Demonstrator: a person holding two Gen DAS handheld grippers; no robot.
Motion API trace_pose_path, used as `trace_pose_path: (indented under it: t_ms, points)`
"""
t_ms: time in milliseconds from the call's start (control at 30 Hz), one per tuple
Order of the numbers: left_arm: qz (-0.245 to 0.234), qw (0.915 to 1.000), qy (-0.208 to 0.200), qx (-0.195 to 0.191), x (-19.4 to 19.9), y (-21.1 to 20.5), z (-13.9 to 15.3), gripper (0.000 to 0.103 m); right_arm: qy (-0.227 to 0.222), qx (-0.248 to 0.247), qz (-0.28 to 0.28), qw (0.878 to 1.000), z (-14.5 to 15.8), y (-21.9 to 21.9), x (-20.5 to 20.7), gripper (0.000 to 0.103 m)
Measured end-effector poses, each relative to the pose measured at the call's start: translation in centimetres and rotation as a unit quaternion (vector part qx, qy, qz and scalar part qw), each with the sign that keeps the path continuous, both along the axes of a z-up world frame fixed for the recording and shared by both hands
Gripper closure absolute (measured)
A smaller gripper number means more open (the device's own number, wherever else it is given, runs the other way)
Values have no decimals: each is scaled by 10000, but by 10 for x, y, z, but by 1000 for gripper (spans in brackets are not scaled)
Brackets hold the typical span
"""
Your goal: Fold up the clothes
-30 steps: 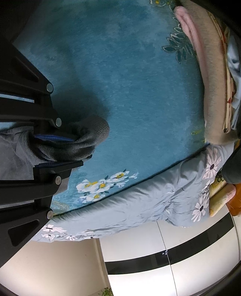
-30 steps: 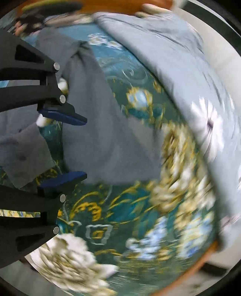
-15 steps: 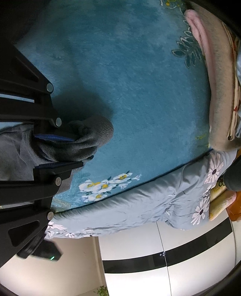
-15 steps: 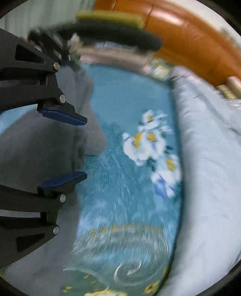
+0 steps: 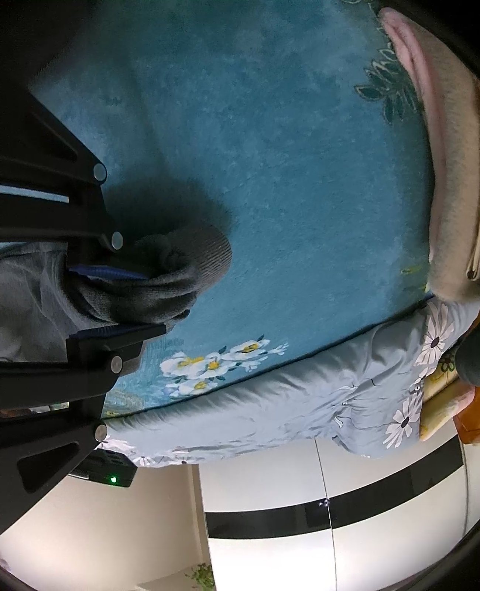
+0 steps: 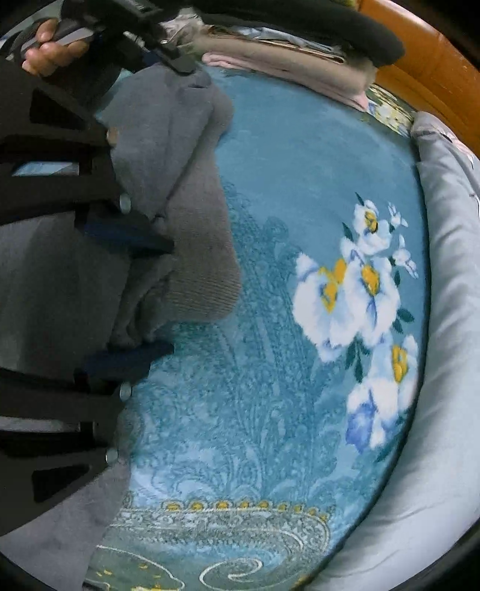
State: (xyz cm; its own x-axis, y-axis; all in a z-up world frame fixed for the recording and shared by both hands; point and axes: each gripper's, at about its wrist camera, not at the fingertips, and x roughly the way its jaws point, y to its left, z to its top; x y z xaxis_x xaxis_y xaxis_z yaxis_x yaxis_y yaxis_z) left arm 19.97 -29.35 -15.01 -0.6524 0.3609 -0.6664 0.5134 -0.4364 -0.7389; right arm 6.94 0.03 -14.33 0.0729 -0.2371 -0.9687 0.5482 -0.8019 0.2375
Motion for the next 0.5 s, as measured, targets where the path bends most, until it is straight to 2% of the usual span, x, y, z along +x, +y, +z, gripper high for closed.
trace_pose_path:
  t_ms: [67, 233, 300, 400, 500]
  points:
    - [-52, 9999, 50, -79, -1, 2, 2, 79, 170, 56, 63, 9998, 7, -4, 1, 80]
    - [-143, 9984, 415, -365, 0, 4, 16, 84, 1095, -17, 138, 9939, 55, -32, -9, 86]
    - [-96, 9968, 627, -493, 3, 2, 25, 84, 1644, -174, 257, 9859, 85, -54, -14, 86]
    - [124, 9958, 711, -566, 10, -7, 28, 85, 2370, -435, 482, 9693, 127, -87, -20, 87]
    - [489, 9957, 525, -594, 17, -20, 23, 85, 2550, -767, 769, 9608, 157, -129, -20, 87]
